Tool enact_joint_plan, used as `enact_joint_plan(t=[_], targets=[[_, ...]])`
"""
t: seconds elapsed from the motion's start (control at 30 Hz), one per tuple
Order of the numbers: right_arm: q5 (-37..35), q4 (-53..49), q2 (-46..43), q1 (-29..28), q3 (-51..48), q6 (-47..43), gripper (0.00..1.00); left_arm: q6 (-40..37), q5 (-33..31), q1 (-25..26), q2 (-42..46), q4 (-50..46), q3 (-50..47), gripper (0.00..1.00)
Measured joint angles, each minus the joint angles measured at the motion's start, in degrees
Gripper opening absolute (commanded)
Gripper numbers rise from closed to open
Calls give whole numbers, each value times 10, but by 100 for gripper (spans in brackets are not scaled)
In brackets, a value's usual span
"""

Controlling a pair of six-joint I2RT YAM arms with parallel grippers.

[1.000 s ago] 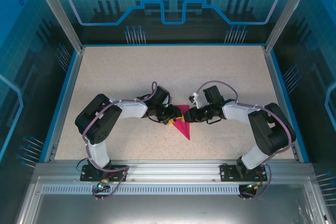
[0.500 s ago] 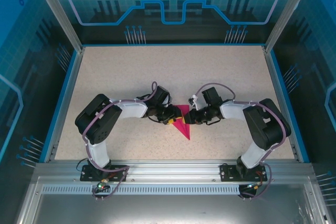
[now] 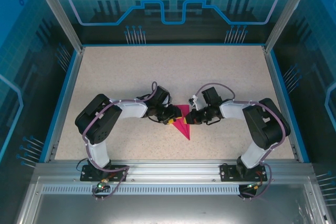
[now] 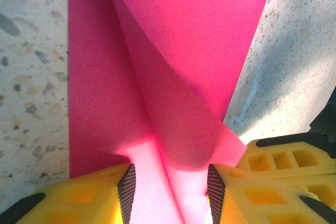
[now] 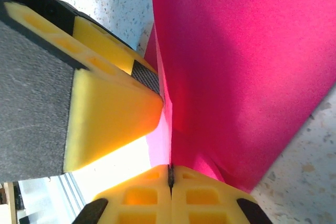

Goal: Fold a paper plane with a square sheet of paper (fold left side to right side)
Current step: Fourth fold the wing at the center of the table.

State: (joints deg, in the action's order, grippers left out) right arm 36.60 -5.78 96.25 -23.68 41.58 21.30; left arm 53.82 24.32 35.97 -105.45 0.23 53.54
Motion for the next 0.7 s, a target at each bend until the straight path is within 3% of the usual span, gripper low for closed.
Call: enact_joint_plan(t=[0.7], targets=[[-25, -15, 3, 5, 1, -8, 3, 0, 0, 0, 0, 0, 0, 44]])
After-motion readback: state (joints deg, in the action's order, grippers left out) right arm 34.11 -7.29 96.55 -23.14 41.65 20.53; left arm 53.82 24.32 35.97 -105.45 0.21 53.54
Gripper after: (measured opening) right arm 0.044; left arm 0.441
